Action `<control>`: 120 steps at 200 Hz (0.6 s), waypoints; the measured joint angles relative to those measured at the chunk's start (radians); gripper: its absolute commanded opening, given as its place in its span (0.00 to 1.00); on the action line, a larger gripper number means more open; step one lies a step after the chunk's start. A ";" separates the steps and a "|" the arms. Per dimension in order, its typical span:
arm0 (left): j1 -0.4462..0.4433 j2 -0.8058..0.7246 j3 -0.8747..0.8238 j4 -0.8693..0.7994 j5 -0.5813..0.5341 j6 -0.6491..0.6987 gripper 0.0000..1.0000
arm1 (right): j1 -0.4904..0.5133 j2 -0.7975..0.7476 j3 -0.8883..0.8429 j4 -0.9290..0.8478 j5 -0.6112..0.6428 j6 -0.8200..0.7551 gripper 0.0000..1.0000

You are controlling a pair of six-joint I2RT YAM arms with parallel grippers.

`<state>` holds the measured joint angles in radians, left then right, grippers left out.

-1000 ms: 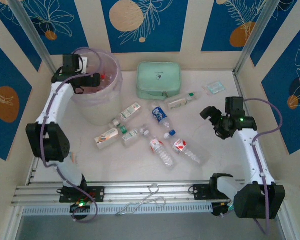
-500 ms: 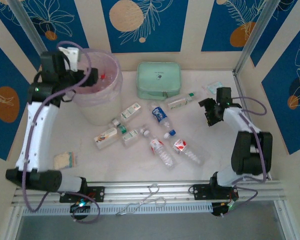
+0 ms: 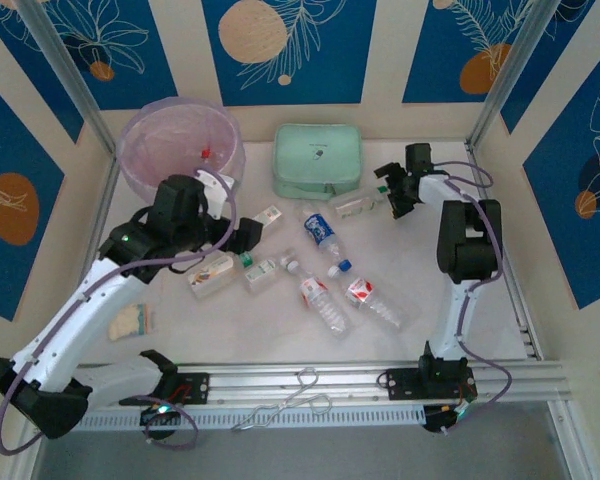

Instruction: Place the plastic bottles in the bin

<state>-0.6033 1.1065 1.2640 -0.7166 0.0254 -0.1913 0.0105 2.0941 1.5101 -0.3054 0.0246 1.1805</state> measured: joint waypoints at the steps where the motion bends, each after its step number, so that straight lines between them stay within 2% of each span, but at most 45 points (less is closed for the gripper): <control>1: -0.001 0.000 -0.001 0.002 0.000 -0.001 0.99 | 0.000 0.002 0.002 0.000 0.000 0.001 0.97; 36: -0.020 0.000 -0.053 0.048 0.000 -0.018 0.99 | 0.009 0.079 0.097 -0.028 0.011 0.047 0.88; 62: -0.021 0.000 -0.058 0.053 -0.001 -0.018 1.00 | 0.017 0.116 0.153 -0.060 0.033 0.079 0.70; 120: -0.021 -0.007 -0.064 0.068 -0.013 -0.017 0.99 | 0.033 0.103 0.131 -0.083 0.068 0.130 0.33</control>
<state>-0.6243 1.0996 1.1995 -0.6491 0.0128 -0.2085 0.0437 2.1975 1.6409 -0.3885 0.0921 1.3102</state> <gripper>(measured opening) 0.994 0.383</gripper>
